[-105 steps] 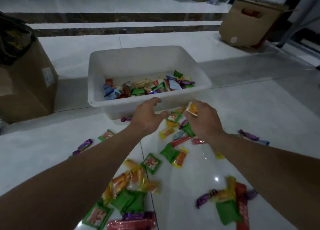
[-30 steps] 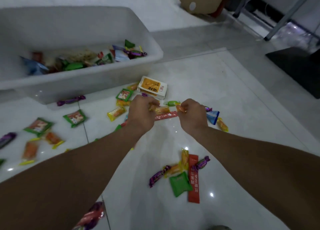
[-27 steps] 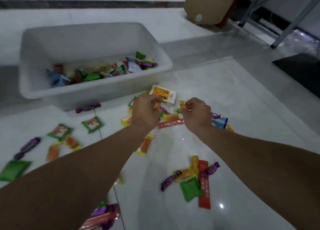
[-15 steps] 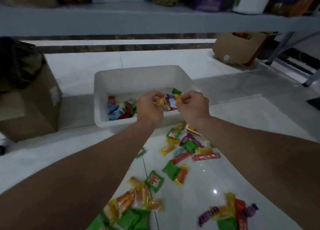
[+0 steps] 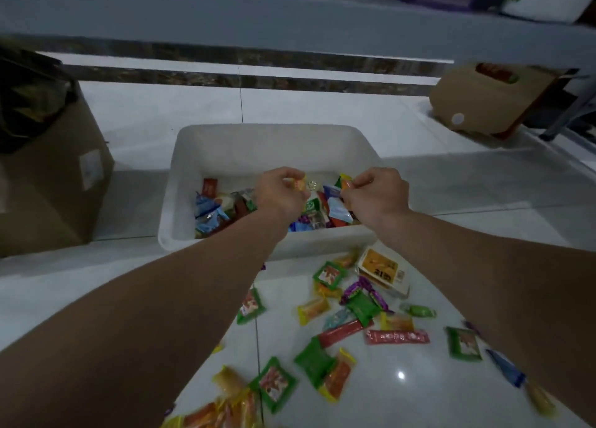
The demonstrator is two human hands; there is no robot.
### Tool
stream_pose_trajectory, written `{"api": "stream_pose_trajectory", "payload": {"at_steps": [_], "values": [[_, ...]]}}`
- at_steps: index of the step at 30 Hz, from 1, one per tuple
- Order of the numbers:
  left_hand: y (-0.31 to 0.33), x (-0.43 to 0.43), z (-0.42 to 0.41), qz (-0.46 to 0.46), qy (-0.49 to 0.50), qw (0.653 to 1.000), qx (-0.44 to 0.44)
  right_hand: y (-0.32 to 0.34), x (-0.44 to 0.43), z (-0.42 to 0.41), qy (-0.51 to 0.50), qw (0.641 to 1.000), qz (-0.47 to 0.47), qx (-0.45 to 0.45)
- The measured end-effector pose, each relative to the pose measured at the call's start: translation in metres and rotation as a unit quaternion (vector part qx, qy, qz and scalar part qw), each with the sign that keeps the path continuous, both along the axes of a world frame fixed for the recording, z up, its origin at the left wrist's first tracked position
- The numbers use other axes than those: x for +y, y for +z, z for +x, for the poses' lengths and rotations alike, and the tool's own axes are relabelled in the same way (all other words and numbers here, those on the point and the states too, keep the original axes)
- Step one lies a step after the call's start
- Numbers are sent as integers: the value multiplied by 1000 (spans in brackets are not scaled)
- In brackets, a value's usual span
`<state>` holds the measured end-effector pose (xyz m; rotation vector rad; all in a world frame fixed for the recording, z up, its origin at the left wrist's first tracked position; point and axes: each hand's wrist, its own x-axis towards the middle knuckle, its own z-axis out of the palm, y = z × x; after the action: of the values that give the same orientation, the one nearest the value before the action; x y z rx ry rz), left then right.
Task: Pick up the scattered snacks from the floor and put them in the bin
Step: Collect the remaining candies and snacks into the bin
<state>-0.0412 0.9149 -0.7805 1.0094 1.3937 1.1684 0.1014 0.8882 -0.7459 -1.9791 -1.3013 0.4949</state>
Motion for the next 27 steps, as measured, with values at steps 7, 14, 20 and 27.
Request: {"api": "stream_pose_trajectory", "payload": {"at_steps": [7, 14, 20, 27], "values": [[-47, 24, 28, -43, 24, 998, 38, -22, 31, 39, 41, 999, 0, -29], [-63, 18, 30, 2, 2, 993, 114, -36, 38, 58, 15, 1000, -7, 4], [-56, 0, 33, 36, -43, 981, 185, -33, 31, 63, 1, 1000, 12, 6], [-31, -28, 43, 57, -73, 967, 237, -35, -4, 81, 55, 998, 7, -26]]}}
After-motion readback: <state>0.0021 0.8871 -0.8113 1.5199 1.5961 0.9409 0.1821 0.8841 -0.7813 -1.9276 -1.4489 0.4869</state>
